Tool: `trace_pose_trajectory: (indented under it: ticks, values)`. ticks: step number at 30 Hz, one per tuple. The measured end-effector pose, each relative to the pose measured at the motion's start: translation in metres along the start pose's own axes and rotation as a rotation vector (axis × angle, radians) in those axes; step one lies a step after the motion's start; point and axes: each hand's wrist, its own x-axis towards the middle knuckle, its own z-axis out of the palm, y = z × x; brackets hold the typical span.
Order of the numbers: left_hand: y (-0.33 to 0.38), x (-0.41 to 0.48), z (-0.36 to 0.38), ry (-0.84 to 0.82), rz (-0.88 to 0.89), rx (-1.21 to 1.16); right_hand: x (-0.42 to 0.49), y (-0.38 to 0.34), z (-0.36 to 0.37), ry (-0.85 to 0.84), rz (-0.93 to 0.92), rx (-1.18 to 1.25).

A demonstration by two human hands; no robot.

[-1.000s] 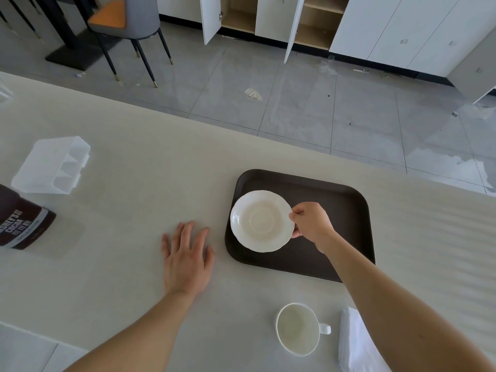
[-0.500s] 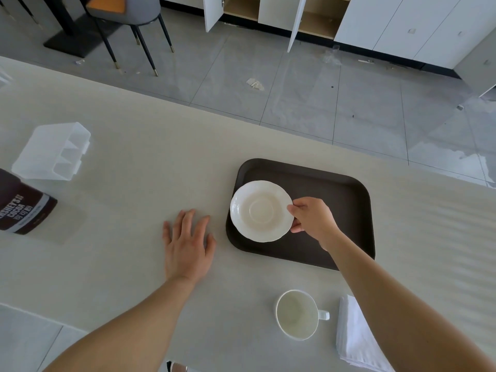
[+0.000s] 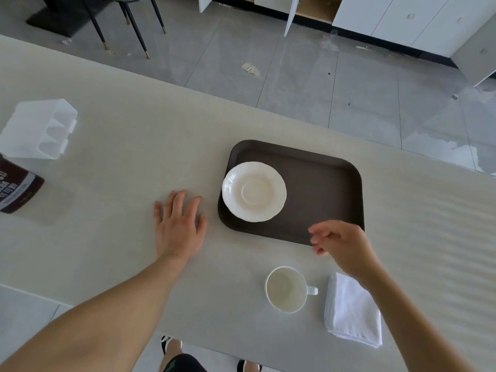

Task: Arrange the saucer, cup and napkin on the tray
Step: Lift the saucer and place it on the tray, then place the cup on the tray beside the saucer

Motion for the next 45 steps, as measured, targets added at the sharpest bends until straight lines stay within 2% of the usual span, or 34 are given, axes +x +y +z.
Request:
trace_pose_trajectory:
  ticks: [5,8,19,24,31,38,45]
  values:
    - [0.003,0.0,-0.004,-0.008,-0.024,-0.016,-0.05,0.027,-0.013,-0.316,-0.132,-0.365]
    - [0.006,0.0,-0.005,-0.006,-0.027,-0.012,-0.059,0.035,-0.004,-0.368,-0.187,-0.447]
    - [0.007,0.0,-0.004,0.005,-0.03,0.019,-0.051,0.033,0.022,-0.177,-0.512,-0.389]
    - [0.005,0.0,-0.002,-0.003,-0.03,0.027,-0.031,0.021,0.004,-0.03,-0.541,-0.267]
    - [0.003,0.0,-0.002,0.009,-0.016,0.03,0.017,0.015,-0.017,0.172,-0.517,-0.339]
    - [0.003,0.0,-0.002,0.012,-0.017,0.022,0.05,0.027,-0.018,0.118,-0.382,-0.376]
    - [0.004,0.0,-0.002,0.0,-0.019,0.027,0.067,0.03,-0.022,0.072,-0.359,-0.396]
